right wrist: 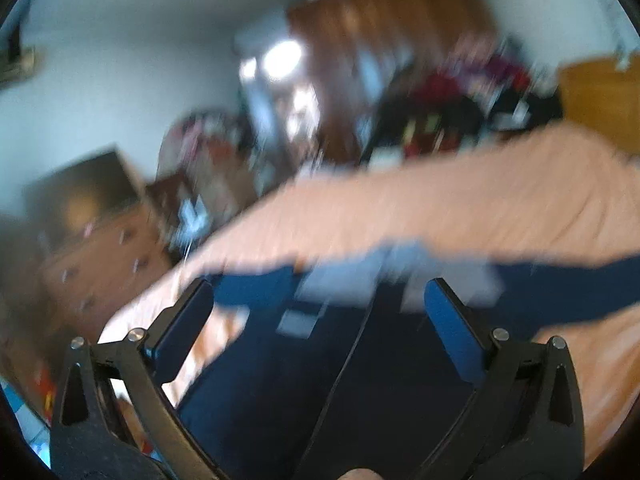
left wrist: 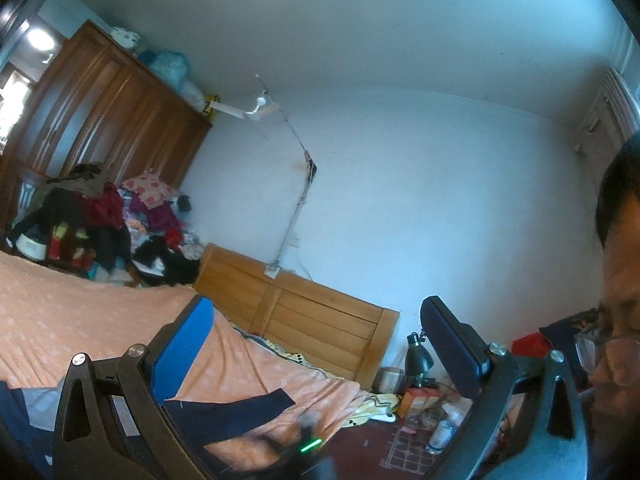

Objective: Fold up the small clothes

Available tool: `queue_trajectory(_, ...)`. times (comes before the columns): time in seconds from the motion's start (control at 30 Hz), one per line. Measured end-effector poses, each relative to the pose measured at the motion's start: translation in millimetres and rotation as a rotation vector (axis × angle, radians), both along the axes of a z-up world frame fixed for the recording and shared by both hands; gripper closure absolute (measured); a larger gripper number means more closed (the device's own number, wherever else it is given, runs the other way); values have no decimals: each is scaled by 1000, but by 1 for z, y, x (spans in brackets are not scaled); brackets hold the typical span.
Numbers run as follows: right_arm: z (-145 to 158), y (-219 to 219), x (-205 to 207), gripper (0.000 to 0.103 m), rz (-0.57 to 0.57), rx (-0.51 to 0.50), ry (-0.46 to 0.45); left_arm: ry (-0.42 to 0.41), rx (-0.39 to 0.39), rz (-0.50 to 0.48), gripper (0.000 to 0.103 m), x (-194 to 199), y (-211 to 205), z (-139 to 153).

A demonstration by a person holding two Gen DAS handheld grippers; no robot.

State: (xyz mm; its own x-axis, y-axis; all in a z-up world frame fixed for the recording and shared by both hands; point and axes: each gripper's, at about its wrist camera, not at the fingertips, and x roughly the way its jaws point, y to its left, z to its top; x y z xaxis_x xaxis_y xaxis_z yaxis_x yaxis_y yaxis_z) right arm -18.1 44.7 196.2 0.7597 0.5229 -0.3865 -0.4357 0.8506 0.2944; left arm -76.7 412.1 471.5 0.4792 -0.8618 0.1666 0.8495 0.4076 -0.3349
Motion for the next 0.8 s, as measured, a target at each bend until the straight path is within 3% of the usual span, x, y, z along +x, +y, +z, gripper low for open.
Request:
queue_trajectory(0.07,-41,47,-26,0,159,-10,146,-1,4,55,0,-1,11,0)
queue_trajectory(0.13,-57,77,-57,0,308,12,233,-3,6,140,0,2,27,-1)
queue_trajectory(0.2,-52,100,-79,0,398,-34,200,-6,-1,272,0,8,46,-4)
queue_trajectory(0.27,-32,93,-72,0,326,-115,74,-19,-8,400,0,14,59,-11)
queue_trajectory(0.33,-16,60,-47,0,146,-219,-44,38,-40,488,0,26,71,-32)
queue_trajectory(0.43,-14,6,-9,0,-64,-362,-49,181,-32,430,0,60,78,-75)
queue_trajectory(0.5,-30,-34,10,0,-184,-467,5,240,97,535,0,88,72,-113)
queue_trajectory(0.57,-57,-80,49,0,-310,-547,121,287,271,661,0,119,60,-155)
queue_trajectory(0.67,-92,-141,88,0,-447,-519,304,458,534,740,0,181,46,-247)
queue_trajectory(0.8,-134,-202,109,0,-563,-449,490,704,757,754,0,234,40,-364)
